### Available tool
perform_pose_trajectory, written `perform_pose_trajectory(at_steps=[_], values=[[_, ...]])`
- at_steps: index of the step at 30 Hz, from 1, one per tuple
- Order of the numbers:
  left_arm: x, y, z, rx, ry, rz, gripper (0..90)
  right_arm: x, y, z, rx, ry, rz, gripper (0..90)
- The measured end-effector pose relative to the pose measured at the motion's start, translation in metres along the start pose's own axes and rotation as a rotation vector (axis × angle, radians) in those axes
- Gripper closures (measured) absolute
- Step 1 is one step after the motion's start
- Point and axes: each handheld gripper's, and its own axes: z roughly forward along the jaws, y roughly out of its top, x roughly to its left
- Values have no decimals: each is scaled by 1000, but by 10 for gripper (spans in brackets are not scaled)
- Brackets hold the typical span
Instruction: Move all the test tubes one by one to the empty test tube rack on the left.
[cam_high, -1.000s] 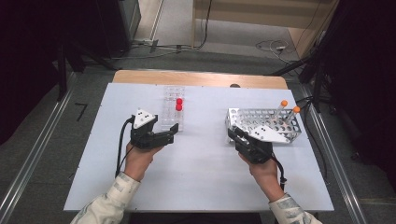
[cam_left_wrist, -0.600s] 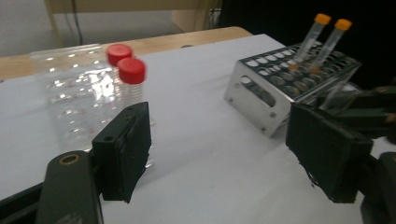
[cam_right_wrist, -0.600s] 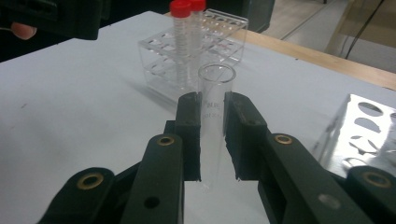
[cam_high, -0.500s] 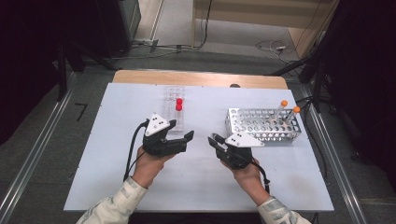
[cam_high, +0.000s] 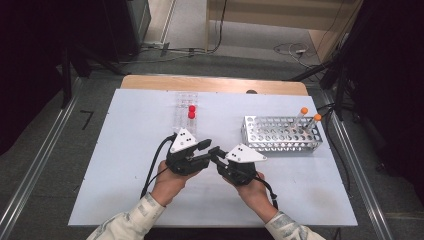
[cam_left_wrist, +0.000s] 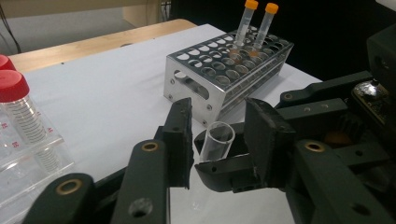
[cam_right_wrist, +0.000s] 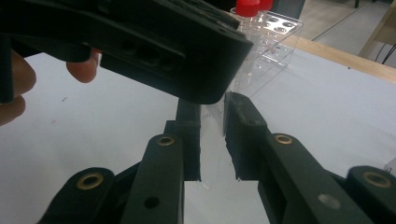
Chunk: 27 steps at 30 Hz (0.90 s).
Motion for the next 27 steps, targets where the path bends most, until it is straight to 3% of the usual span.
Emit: perform_pose_trajectory(at_steps=[19, 27], values=[[3, -2, 3, 15, -16, -14, 761, 1, 1, -1, -13, -7, -17, 727], [6, -1, 0, 4, -8, -21, 765, -2, 1, -1, 36, 33, -6, 419]])
